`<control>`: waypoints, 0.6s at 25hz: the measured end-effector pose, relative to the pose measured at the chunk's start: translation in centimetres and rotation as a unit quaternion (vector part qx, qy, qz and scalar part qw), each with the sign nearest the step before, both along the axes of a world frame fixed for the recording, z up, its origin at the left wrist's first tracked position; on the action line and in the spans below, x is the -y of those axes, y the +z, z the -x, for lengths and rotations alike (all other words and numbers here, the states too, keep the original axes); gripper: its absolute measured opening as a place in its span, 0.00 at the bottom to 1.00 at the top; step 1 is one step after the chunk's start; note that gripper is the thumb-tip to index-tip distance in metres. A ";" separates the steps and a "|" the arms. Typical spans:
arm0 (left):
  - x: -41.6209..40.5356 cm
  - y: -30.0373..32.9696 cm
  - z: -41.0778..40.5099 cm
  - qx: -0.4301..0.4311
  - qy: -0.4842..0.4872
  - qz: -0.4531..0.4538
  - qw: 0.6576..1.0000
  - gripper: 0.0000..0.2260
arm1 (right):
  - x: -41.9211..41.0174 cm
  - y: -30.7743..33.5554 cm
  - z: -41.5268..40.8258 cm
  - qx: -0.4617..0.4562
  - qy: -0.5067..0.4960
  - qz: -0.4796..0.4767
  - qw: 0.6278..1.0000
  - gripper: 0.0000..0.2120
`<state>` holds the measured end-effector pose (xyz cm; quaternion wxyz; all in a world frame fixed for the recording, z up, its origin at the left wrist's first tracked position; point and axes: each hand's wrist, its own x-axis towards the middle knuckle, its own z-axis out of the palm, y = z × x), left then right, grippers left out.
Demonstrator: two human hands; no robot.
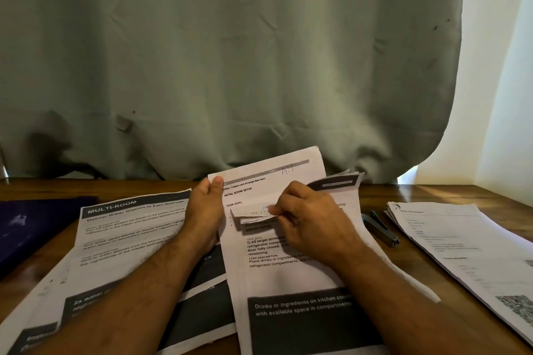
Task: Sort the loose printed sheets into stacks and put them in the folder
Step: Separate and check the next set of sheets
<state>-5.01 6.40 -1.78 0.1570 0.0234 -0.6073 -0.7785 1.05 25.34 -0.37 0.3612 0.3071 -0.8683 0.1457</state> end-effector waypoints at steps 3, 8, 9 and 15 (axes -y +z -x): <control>-0.2 0.2 0.0 0.009 -0.013 -0.026 1.000 0.09 | 0.3 0.0 -0.1 0.009 0.002 0.000 1.000 0.08; -0.2 0.2 -0.4 0.029 -0.040 0.018 0.999 0.13 | 0.7 0.1 0.3 0.022 -0.001 0.019 1.000 0.08; -0.2 0.2 -0.5 0.028 -0.051 0.023 0.998 0.15 | 0.8 0.1 0.4 0.029 -0.002 0.025 0.999 0.08; -0.3 0.2 -0.6 0.014 -0.060 0.005 0.998 0.18 | 1.1 -0.4 0.9 0.063 -0.015 0.036 0.997 0.08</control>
